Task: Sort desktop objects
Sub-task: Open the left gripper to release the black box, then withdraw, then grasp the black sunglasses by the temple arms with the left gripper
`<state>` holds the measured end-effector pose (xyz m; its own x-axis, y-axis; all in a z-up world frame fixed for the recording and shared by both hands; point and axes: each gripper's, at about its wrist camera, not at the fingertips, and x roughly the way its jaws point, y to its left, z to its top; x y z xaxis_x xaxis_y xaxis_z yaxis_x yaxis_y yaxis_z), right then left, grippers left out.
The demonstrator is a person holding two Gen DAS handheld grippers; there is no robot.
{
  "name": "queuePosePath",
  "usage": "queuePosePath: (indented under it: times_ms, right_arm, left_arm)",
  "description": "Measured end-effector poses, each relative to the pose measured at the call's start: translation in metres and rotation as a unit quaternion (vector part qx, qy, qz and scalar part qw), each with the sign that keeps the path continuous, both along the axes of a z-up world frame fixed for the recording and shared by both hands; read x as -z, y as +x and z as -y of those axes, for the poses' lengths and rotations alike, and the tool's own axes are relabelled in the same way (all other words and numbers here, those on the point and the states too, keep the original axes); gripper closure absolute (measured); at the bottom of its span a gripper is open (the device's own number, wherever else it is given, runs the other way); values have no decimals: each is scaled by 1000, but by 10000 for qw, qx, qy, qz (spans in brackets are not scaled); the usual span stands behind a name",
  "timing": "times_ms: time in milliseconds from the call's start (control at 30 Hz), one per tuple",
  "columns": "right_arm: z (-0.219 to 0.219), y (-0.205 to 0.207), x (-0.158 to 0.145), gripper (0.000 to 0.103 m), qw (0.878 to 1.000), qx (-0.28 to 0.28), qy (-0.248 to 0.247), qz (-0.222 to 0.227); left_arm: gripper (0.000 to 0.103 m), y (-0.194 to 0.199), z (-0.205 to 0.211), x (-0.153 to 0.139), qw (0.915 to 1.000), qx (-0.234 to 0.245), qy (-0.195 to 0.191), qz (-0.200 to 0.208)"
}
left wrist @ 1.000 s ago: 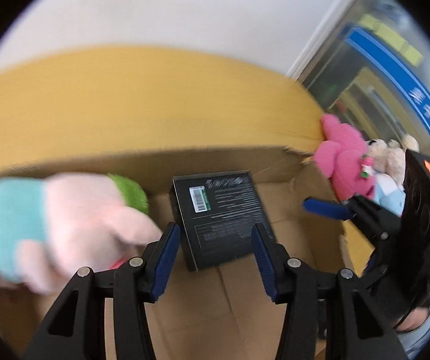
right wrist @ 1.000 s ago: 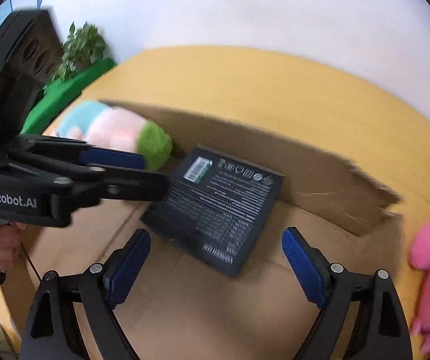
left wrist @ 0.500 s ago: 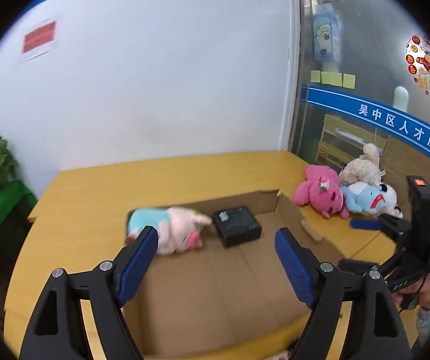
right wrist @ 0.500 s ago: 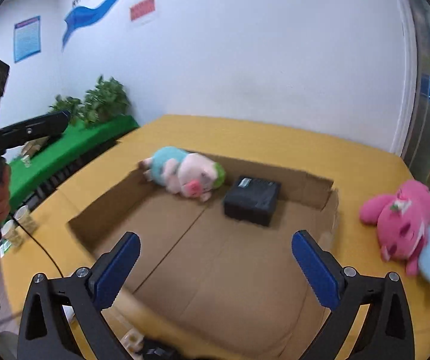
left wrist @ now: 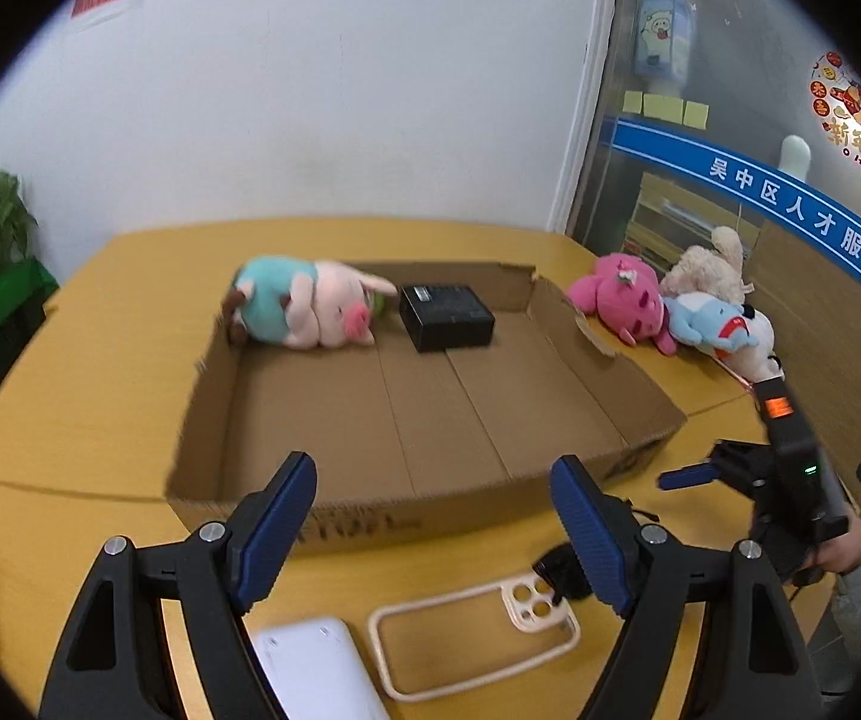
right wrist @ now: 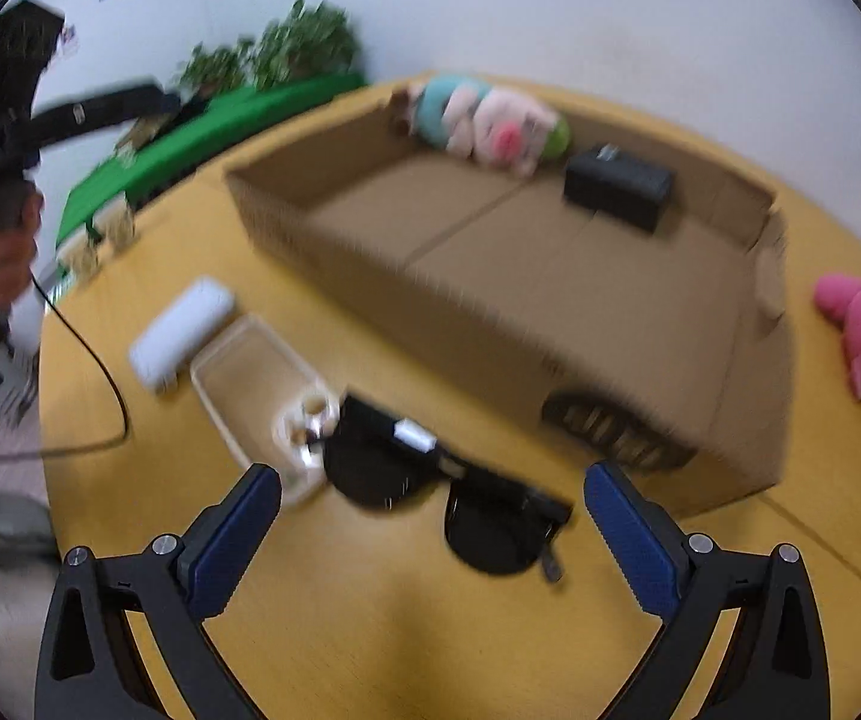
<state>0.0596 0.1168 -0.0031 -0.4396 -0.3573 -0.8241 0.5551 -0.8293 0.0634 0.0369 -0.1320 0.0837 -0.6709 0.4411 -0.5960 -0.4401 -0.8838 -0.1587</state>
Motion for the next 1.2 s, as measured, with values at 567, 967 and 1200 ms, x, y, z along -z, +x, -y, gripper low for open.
queuePosePath:
  times_ms: [567, 967, 1200]
  right_arm:
    - [1, 11, 40, 3, 9985, -212, -274, 429]
    - [-3, 30, 46, 33, 9994, -32, 203, 281]
    - [2, 44, 55, 46, 9990, 70, 397, 168]
  left_arm:
    - [22, 2, -22, 53, 9966, 253, 78, 776]
    - [23, 0, -62, 82, 9853, 801, 333, 1469]
    - [23, 7, -80, 95, 9786, 983, 392, 1763]
